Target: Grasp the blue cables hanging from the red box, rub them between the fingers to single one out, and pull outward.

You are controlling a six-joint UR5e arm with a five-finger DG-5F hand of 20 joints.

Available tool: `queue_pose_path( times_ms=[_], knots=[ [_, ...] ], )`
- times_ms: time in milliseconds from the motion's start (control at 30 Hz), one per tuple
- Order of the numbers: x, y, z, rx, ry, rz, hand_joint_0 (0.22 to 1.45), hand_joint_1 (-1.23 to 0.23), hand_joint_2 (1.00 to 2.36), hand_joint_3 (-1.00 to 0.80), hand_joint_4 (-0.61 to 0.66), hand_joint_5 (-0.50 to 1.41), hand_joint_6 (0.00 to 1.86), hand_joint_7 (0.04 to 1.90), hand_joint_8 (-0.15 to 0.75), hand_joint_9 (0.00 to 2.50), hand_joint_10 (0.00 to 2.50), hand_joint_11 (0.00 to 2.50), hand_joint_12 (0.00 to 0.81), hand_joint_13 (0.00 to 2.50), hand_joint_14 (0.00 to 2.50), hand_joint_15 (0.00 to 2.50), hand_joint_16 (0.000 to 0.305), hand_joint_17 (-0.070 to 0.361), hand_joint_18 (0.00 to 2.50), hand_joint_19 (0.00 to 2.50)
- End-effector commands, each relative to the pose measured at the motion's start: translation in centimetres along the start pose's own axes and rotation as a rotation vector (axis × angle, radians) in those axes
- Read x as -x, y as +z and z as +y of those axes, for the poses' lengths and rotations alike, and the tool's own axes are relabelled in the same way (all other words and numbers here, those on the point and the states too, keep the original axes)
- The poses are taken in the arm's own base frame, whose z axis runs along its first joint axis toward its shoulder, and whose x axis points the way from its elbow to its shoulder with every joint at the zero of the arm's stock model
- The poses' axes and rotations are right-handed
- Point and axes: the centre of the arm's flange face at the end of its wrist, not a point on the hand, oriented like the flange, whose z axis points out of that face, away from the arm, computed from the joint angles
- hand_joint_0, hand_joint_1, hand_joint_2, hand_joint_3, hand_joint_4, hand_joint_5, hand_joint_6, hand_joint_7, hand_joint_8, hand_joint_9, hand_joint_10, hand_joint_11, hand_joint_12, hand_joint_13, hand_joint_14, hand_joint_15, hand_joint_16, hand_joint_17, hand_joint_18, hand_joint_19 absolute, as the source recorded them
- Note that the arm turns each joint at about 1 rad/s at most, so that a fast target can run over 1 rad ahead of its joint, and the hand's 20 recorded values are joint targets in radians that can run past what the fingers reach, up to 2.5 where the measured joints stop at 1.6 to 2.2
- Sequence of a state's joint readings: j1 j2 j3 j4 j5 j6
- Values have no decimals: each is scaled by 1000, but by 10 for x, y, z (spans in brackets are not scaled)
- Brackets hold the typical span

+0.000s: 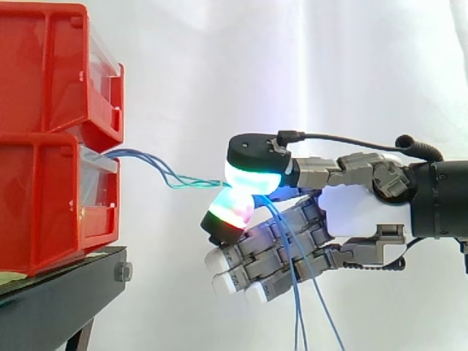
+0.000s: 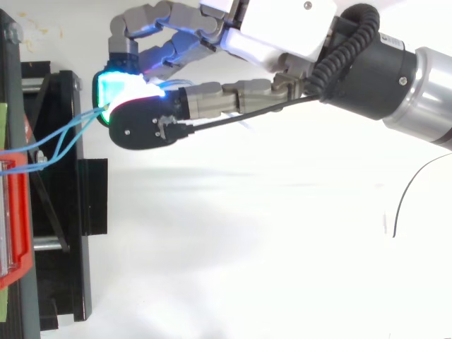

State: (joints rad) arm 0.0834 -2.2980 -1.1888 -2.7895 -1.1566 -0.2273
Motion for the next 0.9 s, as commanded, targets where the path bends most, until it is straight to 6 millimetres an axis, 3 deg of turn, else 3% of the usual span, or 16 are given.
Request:
queue_pose_path(
  times_ms=[0,167,300,500,567,633,867],
  knots=[
    [-2,-1,0,-4,1,4,672,-834,1013,-279,290,-102,503,1172,232,801,8,301,324,665,11,282,45,101,555,432],
    [-1,-1,0,-5,3,2,601,-831,1000,-500,302,-101,502,1176,236,805,8,306,323,667,11,283,45,101,553,442],
    [-2,-1,0,-7,3,4,551,-764,1000,-500,322,-97,502,1185,250,840,8,307,335,695,12,284,46,105,568,443],
    [-1,-1,-1,-7,3,3,506,-491,1000,-500,349,-75,502,1212,277,934,7,302,347,748,10,284,50,111,623,455],
    [-2,-1,0,-7,3,4,537,-357,1000,-500,325,-71,502,1209,266,940,8,304,337,745,11,294,47,107,610,473],
    [-2,-1,0,-7,1,4,557,-325,1000,-500,298,-72,502,1212,260,940,8,308,336,744,11,300,47,105,597,487],
    [-2,-1,0,-7,3,4,611,-468,1011,-352,304,-79,502,1198,261,926,8,312,335,740,11,298,46,104,586,488]
  ],
)
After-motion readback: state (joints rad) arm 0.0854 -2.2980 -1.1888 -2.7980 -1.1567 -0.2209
